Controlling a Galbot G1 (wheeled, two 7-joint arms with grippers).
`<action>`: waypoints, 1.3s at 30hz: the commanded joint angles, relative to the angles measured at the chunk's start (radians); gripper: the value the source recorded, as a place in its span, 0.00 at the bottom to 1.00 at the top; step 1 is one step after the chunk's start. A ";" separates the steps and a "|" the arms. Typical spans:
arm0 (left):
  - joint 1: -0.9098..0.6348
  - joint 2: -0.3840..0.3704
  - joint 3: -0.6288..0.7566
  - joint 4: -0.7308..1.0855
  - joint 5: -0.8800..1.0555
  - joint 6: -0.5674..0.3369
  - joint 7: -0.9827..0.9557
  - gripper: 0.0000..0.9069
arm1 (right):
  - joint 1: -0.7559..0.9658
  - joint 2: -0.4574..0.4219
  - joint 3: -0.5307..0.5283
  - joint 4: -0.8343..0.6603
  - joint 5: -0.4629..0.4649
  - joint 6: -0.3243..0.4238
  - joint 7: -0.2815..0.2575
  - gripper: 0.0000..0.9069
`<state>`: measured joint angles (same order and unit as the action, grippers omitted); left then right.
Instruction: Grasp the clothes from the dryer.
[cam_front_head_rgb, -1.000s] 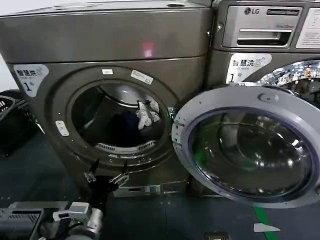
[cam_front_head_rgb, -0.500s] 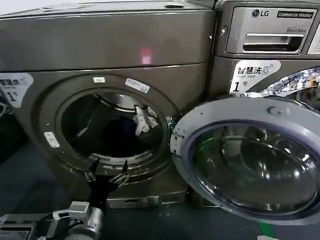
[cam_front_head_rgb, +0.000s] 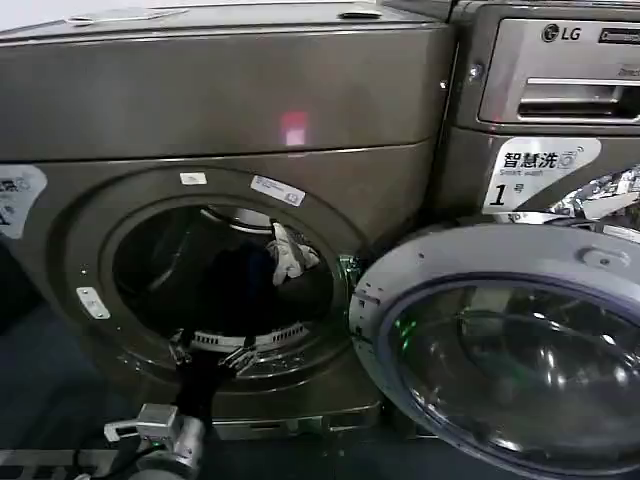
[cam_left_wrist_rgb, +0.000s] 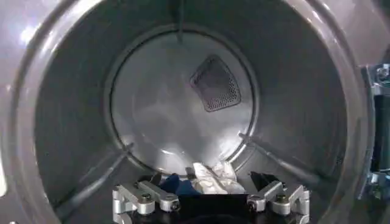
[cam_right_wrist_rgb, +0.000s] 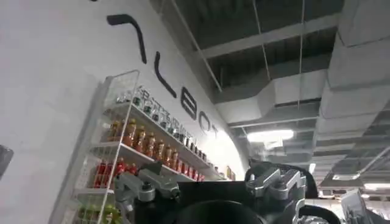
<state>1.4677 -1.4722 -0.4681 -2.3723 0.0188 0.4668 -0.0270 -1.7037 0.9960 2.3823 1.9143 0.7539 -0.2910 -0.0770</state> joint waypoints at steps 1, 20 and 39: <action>-0.001 -0.001 0.000 0.002 0.000 0.000 0.000 1.00 | 0.001 -0.001 0.001 0.000 -0.001 0.001 -0.001 1.00; -0.123 0.024 0.008 0.083 -0.021 -0.020 -0.003 1.00 | -0.007 0.008 0.016 0.017 -0.004 0.019 -0.005 1.00; -0.813 0.028 0.055 0.913 -0.029 -0.100 -0.029 1.00 | -0.024 0.007 0.042 0.023 0.005 0.029 -0.008 1.00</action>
<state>0.9718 -1.4469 -0.4190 -1.8655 -0.0175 0.3944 -0.0572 -1.7274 1.0021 2.4218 1.9374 0.7586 -0.2626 -0.0852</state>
